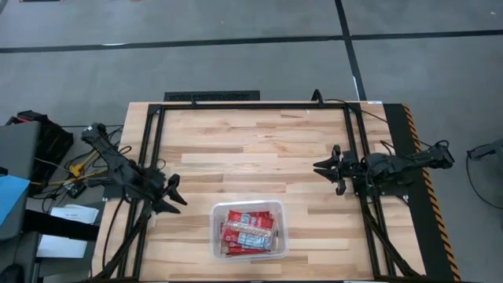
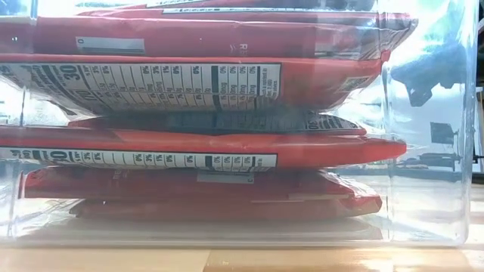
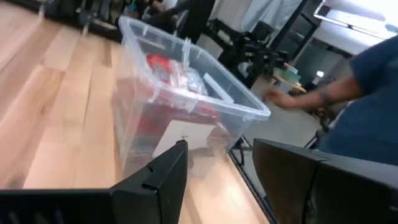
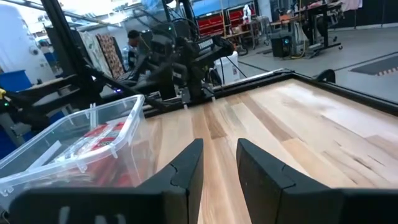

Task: Sort popcorn bags into baskets
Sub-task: Return to Home Position

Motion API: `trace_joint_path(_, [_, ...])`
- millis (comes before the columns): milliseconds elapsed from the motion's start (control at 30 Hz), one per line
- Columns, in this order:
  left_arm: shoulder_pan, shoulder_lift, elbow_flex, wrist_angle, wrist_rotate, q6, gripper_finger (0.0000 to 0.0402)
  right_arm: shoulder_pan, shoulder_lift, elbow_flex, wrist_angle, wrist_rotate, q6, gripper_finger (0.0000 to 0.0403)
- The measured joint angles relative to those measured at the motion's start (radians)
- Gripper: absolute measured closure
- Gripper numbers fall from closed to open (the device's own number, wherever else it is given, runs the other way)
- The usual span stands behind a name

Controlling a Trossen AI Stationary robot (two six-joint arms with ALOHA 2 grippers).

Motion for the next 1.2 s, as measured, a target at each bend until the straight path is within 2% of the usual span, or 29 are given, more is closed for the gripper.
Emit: trace_joint_path(1200, [0.000,0.023,0.012,-0.031,0.011,0.011,0.0230,0.000,0.000,-0.002,0.000,0.001,-0.001,0.0280])
